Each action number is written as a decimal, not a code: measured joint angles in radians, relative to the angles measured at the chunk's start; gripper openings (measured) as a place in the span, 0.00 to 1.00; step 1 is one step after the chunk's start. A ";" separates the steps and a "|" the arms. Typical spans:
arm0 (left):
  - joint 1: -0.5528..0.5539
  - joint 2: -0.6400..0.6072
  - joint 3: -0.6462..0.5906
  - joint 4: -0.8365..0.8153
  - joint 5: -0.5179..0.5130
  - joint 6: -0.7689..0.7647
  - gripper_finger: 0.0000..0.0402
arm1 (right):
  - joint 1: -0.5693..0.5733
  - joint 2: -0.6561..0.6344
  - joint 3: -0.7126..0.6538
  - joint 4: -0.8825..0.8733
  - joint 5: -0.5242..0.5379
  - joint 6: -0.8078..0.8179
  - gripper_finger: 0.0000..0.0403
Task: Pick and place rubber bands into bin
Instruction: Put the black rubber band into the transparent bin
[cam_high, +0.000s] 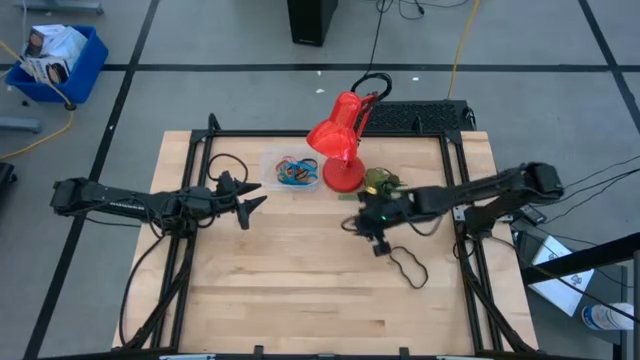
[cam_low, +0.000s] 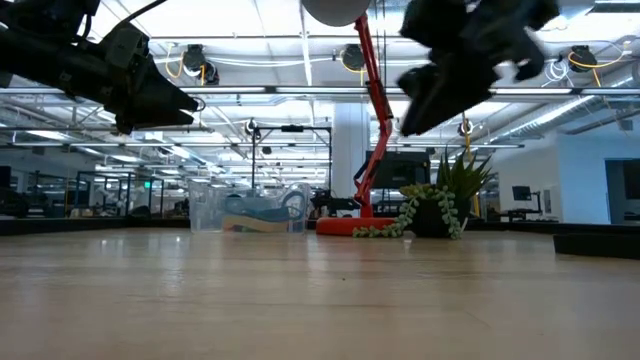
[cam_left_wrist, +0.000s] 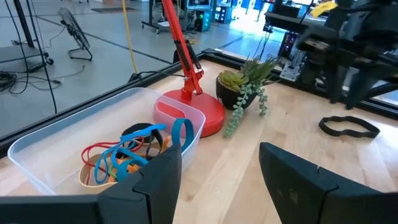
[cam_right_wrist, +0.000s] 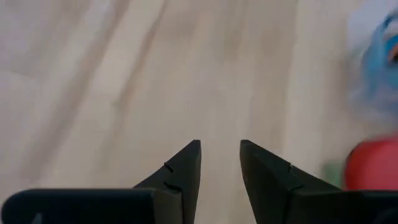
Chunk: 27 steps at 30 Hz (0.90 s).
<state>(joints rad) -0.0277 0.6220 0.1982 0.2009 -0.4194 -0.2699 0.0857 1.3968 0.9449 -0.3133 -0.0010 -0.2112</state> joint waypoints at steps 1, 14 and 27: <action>0.000 0.000 0.000 0.001 0.000 0.000 0.56 | 0.017 -0.022 -0.010 -0.025 0.000 0.061 0.26; 0.000 0.000 0.000 0.000 0.000 0.003 0.56 | 0.149 -0.147 -0.222 -0.292 -0.001 0.520 0.26; 0.000 0.000 0.000 0.000 0.000 0.001 0.56 | 0.158 -0.151 -0.403 -0.219 -0.002 0.514 0.26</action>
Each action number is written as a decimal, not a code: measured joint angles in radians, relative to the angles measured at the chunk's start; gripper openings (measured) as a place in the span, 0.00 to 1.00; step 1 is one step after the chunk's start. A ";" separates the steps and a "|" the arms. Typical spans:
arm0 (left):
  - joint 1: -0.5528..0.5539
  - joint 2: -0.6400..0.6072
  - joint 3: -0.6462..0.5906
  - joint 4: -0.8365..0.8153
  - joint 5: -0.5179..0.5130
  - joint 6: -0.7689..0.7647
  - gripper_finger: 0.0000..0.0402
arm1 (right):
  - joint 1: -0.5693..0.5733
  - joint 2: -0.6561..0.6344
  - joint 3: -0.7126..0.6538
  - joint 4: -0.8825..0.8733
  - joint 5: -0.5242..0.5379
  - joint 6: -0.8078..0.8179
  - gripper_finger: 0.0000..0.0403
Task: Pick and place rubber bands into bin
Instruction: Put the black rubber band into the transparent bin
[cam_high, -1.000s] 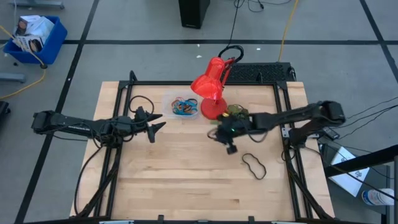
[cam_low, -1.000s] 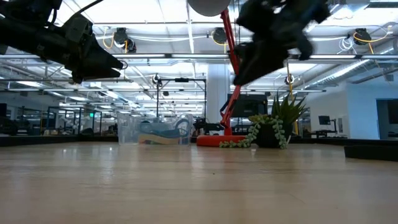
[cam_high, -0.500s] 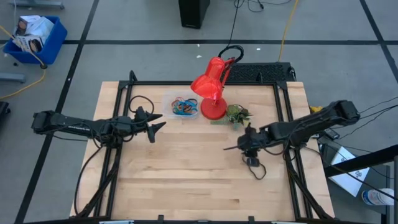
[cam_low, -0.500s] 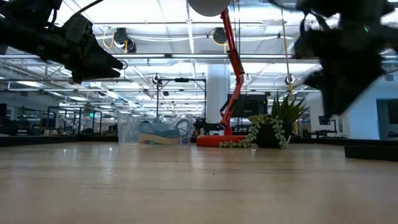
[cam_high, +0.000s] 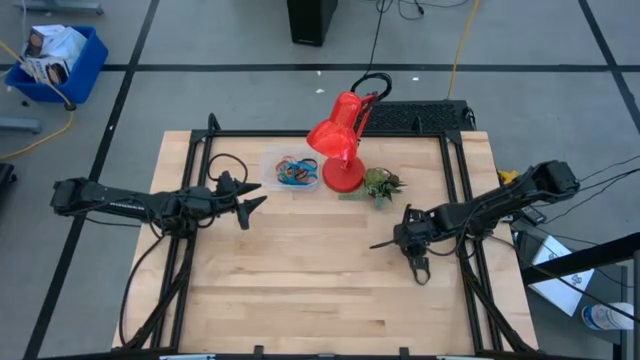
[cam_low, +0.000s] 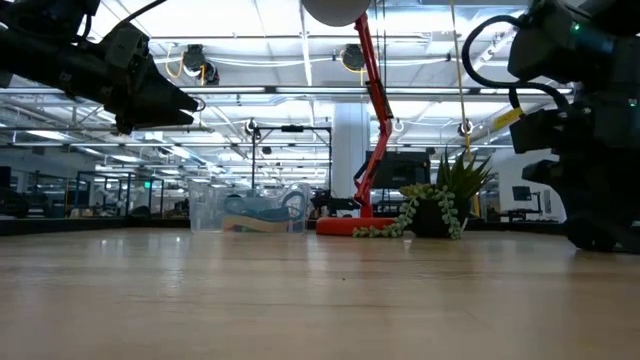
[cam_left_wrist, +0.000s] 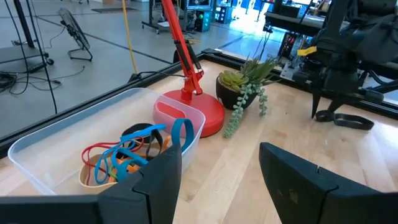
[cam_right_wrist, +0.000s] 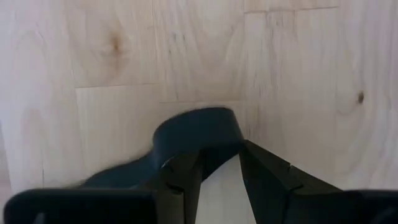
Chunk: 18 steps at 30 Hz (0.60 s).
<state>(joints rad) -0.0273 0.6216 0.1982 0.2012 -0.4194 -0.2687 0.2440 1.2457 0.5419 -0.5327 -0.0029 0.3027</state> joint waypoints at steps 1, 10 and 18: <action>0.000 0.000 0.000 0.000 0.000 0.000 0.56 | 0.000 0.000 -0.002 0.004 0.000 0.000 0.26; 0.000 0.000 0.000 0.000 0.000 0.002 0.56 | 0.000 0.000 -0.007 0.086 -0.002 0.026 0.26; 0.000 0.000 0.000 0.000 0.000 0.004 0.56 | 0.000 0.000 -0.007 0.169 -0.058 0.071 0.24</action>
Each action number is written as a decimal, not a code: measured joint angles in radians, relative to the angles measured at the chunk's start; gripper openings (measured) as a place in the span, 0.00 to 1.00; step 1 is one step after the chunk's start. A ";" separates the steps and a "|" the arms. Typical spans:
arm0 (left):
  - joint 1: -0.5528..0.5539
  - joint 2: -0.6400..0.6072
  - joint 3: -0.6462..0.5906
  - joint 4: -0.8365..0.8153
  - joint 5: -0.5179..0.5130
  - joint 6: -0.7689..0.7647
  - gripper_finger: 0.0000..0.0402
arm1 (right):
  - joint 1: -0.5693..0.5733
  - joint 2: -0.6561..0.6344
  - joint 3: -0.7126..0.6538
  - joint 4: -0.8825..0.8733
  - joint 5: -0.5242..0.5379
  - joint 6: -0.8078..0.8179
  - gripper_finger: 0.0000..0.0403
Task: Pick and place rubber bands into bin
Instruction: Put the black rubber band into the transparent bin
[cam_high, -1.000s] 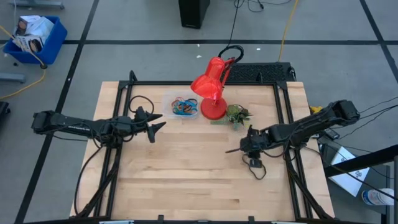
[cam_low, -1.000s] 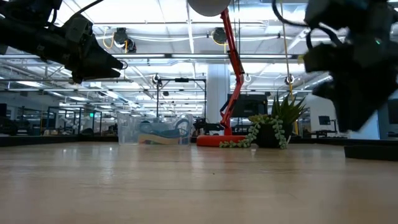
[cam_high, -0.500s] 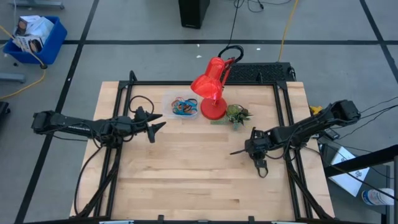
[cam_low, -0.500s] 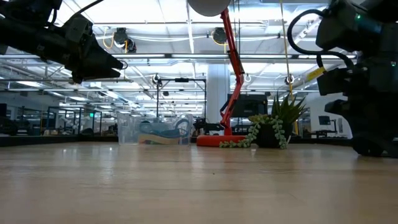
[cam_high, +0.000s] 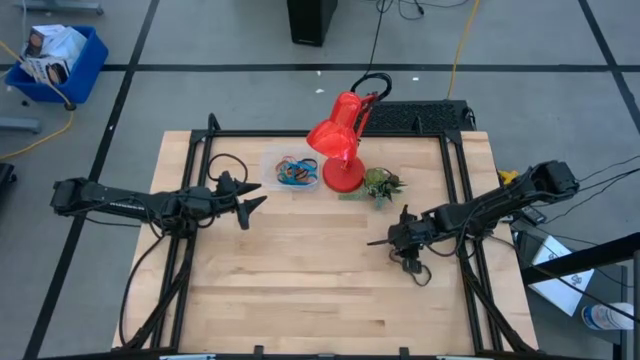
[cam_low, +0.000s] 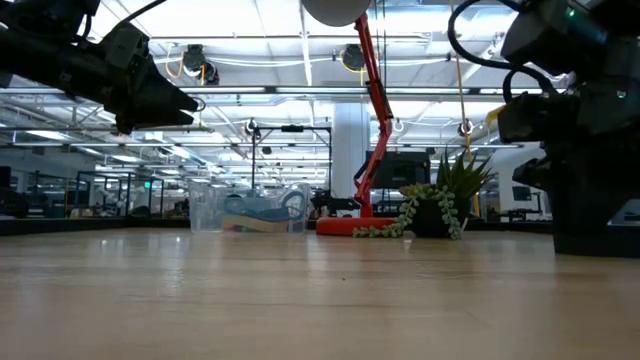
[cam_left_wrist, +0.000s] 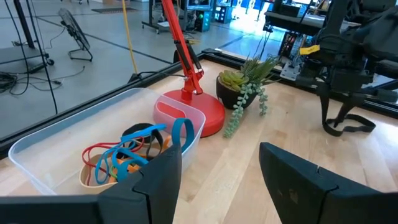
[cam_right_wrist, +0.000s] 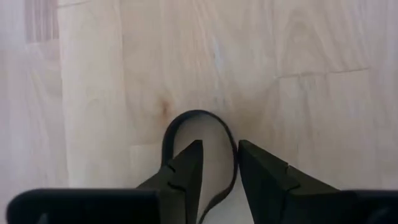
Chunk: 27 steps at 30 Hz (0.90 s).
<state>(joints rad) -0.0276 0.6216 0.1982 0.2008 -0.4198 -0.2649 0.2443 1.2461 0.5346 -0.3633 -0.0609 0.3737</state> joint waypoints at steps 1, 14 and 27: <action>0.000 0.000 0.000 -0.001 0.000 0.000 0.56 | 0.000 0.000 0.000 -0.003 0.001 0.000 0.23; 0.000 0.000 0.000 -0.001 0.000 0.000 0.56 | -0.001 -0.003 -0.093 0.132 0.012 -0.065 0.01; 0.000 0.000 0.000 -0.002 0.000 0.000 0.56 | -0.002 -0.074 0.024 0.347 0.390 -0.416 0.00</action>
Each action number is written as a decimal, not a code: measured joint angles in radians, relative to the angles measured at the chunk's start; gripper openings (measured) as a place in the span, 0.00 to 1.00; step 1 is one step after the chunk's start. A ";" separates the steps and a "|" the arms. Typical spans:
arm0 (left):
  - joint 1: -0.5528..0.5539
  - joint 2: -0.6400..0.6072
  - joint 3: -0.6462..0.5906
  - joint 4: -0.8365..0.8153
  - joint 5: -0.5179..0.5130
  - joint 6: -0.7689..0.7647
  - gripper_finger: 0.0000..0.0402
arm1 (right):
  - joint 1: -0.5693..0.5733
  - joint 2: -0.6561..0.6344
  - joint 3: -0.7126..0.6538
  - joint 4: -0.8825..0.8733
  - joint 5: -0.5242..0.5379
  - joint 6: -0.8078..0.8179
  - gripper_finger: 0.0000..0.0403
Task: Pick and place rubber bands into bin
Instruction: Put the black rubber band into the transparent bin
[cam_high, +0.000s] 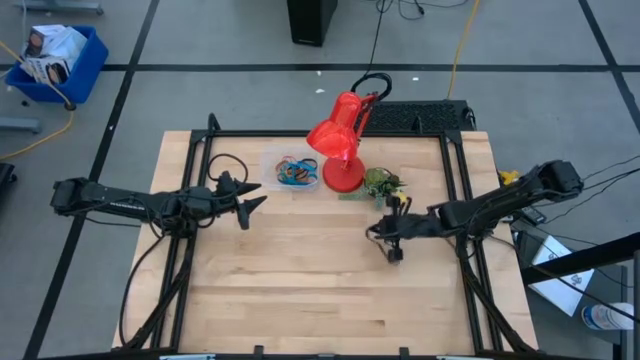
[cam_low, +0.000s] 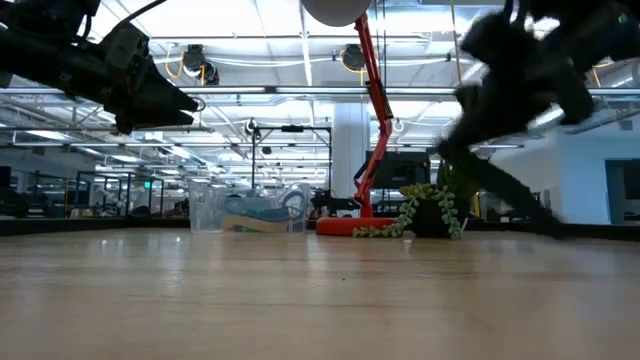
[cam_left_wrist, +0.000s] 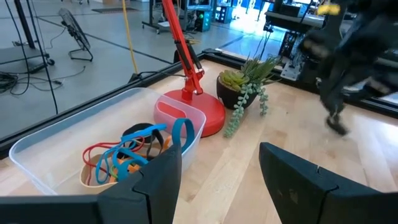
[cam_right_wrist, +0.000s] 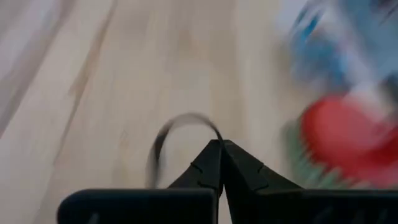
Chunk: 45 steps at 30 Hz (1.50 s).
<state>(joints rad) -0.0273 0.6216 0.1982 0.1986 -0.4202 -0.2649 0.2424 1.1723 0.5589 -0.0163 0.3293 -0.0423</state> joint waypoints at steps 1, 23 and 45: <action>0.000 0.000 0.000 0.000 0.000 -0.001 0.56 | 0.000 -0.020 0.004 0.031 0.020 -0.042 0.00; 0.000 0.000 0.000 -0.001 -0.035 0.000 0.56 | -0.098 -0.146 0.005 0.484 0.170 -0.334 0.00; 0.000 0.000 0.000 -0.015 -0.035 0.000 0.56 | -0.354 0.430 0.303 0.712 -0.204 -0.397 0.00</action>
<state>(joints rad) -0.0277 0.6220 0.1982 0.1838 -0.4555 -0.2646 -0.1117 1.6021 0.8614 0.6960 0.1256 -0.4393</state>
